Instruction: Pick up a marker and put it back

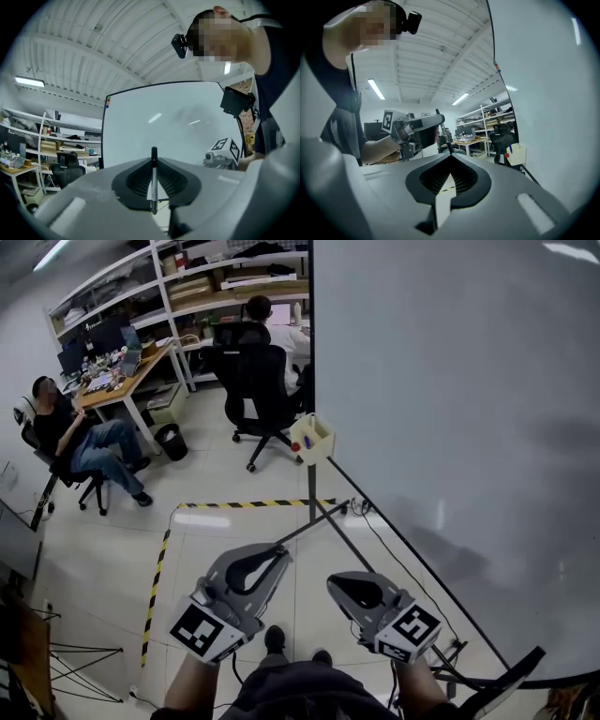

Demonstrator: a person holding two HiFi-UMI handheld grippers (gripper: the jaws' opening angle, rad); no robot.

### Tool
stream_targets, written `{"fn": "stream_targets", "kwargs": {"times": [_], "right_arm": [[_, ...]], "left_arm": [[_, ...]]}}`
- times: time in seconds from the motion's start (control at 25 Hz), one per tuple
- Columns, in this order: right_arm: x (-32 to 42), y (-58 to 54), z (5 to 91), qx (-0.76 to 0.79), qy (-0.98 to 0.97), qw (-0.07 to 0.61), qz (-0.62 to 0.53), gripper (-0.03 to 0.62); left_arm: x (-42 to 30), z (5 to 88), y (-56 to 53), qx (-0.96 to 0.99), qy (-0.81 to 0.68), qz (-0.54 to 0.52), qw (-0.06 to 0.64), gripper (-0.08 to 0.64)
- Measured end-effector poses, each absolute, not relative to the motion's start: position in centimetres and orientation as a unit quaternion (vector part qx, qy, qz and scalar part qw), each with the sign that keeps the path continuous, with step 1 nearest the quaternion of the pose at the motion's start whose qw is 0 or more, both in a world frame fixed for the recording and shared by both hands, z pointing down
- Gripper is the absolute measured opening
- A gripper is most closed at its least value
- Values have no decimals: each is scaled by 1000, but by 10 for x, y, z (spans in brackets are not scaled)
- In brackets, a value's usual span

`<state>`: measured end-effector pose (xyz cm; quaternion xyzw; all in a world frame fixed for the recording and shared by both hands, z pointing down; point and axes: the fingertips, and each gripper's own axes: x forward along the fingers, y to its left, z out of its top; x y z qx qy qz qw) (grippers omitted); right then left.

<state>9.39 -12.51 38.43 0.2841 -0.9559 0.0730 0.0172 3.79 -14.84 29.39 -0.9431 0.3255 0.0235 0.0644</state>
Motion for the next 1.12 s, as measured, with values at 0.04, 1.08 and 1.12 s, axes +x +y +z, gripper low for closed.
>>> {"fn": "stream_targets", "kwargs": {"times": [0.04, 1.08, 1.12], "right_arm": [[93, -121, 382, 279, -957, 14, 75, 0], [-51, 54, 404, 269, -957, 68, 85, 0], [-54, 63, 405, 272, -956, 71, 85, 0]], "left_arm": [[36, 291, -143, -941, 332, 23, 64, 29], [-111, 326, 56, -939, 339, 50, 19, 29], [-115, 331, 64, -940, 337, 46, 16, 29]]}}
